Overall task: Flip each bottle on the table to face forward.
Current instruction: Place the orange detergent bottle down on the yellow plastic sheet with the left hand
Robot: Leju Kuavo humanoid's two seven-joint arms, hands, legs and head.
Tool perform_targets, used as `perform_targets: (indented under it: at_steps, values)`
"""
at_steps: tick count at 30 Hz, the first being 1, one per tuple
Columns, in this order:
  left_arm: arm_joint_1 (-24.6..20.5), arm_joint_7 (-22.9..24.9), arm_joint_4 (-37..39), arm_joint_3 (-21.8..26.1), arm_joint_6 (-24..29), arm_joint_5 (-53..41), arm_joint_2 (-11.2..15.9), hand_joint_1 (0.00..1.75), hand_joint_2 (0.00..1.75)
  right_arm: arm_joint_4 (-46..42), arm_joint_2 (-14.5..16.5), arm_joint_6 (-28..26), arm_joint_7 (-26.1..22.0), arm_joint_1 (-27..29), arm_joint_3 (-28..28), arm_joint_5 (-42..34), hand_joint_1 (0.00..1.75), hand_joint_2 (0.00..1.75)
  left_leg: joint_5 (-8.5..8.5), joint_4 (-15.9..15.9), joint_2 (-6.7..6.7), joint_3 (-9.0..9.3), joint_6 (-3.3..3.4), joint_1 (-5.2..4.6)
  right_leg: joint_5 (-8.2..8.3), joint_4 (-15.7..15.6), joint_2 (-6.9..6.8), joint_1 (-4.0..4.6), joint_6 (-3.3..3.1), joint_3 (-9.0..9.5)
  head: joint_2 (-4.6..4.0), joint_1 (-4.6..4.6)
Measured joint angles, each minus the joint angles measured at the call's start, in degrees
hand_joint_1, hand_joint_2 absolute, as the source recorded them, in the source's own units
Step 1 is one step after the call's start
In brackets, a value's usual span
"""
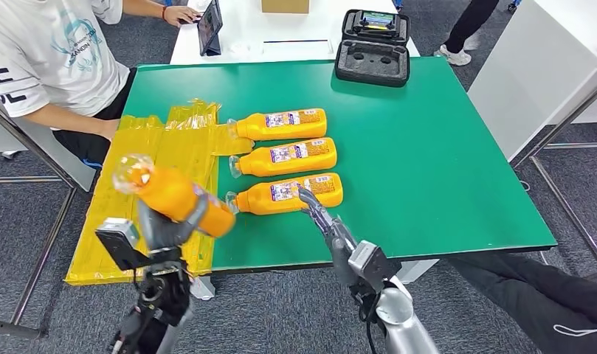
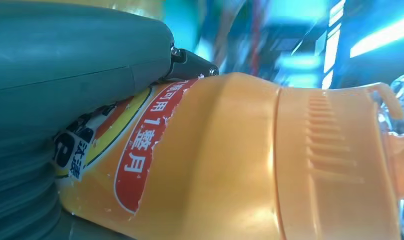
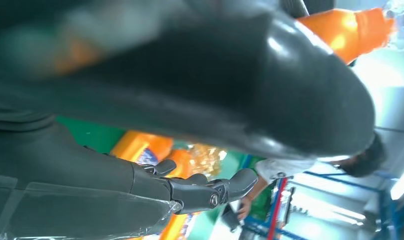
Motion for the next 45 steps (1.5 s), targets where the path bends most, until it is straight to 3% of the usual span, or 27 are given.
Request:
perform_targets:
  at_steps: [4, 13, 20, 27, 33, 45]
  values:
    - [-2.3, 0.0, -1.4, 4.7, 4.7, -6.2, 2.6, 1.75, 1.75, 1.5, -0.1, 1.1, -0.7, -2.6, 0.3, -0.7, 0.00, 0.00, 0.02, 0.0, -0.03, 0.01, 0.00, 0.01, 0.00, 0.0, -0.01, 0.00, 0.00, 0.00, 0.00, 0.01]
    - [-5.1, 2.3, -1.9, 7.9, 5.6, -13.8, 6.1, 1.75, 1.75, 4.2, 0.0, 1.3, -1.1, -4.9, 1.5, -0.9, 0.00, 0.00, 0.01, 0.0, -0.07, -0.04, 0.02, 0.00, -0.01, 0.0, -0.02, -0.02, 0.00, -0.02, 0.00, 0.02]
    - [-12.9, 12.9, 3.1, 7.9, -3.2, -33.1, 13.4, 1.75, 1.75, 8.9, 0.2, 2.1, -3.3, -5.9, 2.7, -1.8, 0.00, 0.00, 0.08, 0.0, -0.03, 0.00, -0.05, 0.01, 0.01, 0.0, 0.00, 0.01, -0.01, -0.02, 0.00, 0.01]
    - [-18.0, 17.0, 13.8, 3.4, -10.5, -43.1, 19.8, 1.75, 1.75, 10.9, 0.3, 2.8, -4.0, -5.3, 2.8, -1.8, 0.00, 0.00, 0.08, 0.0, 0.02, -0.01, -0.06, 0.03, 0.00, 0.0, 0.04, 0.00, -0.02, -0.09, 0.00, 0.02]
    - [-21.0, 19.2, 20.2, -1.0, -14.0, -46.8, 21.6, 1.75, 1.75, 11.5, 0.7, 3.2, -4.1, -4.9, 2.5, -1.0, 0.00, 0.00, 0.07, 0.0, -0.01, -0.04, -0.06, 0.02, -0.01, 0.0, 0.04, -0.03, -0.02, -0.11, 0.00, 0.03]
    - [-30.6, 20.1, 32.0, -7.8, -20.2, -48.9, 21.6, 1.75, 1.75, 11.6, 0.7, 3.8, -3.4, -4.5, 1.3, -0.2, 0.00, 0.00, 0.09, 0.0, 0.00, -0.04, -0.05, 0.01, 0.02, 0.0, 0.04, -0.03, 0.00, -0.09, 0.00, 0.01]
